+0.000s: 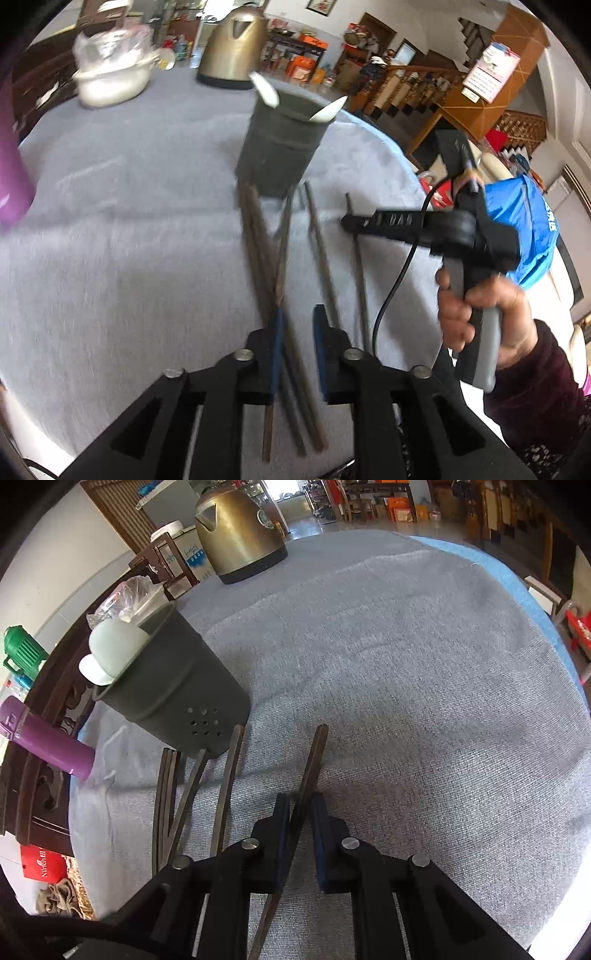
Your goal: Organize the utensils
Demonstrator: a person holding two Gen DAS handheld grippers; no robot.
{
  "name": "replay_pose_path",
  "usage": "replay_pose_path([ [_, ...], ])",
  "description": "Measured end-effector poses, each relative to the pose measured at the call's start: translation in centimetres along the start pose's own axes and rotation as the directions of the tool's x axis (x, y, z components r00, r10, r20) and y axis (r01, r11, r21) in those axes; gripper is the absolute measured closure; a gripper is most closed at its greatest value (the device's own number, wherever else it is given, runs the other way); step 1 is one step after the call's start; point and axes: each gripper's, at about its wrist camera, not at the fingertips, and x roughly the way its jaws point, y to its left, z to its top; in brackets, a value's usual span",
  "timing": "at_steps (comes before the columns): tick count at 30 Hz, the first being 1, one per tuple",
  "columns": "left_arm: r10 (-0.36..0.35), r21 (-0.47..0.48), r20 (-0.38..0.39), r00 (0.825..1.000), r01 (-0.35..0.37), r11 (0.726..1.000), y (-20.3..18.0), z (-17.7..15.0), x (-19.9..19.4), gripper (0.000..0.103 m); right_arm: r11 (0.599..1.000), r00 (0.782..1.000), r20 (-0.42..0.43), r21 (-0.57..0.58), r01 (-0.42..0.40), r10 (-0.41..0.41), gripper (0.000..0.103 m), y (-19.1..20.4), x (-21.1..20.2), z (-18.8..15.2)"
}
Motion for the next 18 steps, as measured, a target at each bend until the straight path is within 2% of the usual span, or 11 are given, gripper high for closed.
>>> replay_pose_path([
  [2,0.003,0.027,0.002,1.000,-0.003,1.000,-0.6,1.3,0.6,0.070,1.000,1.000,0.003,-0.002,-0.011,0.011,0.090,-0.2,0.1,0.1],
  [6,0.034,0.091,-0.029,0.999,-0.031,0.995,-1.4,3.6,3.2,0.070,0.999,0.999,0.005,-0.001,-0.048,0.048,0.090,-0.6,-0.1,0.0],
  [18,0.111,0.111,-0.128,0.985,-0.097,0.989,-1.4,7.4,8.5,0.070,0.994,0.994,0.001,-0.010,-0.113,0.113,0.093,-1.8,-0.5,-0.9],
])
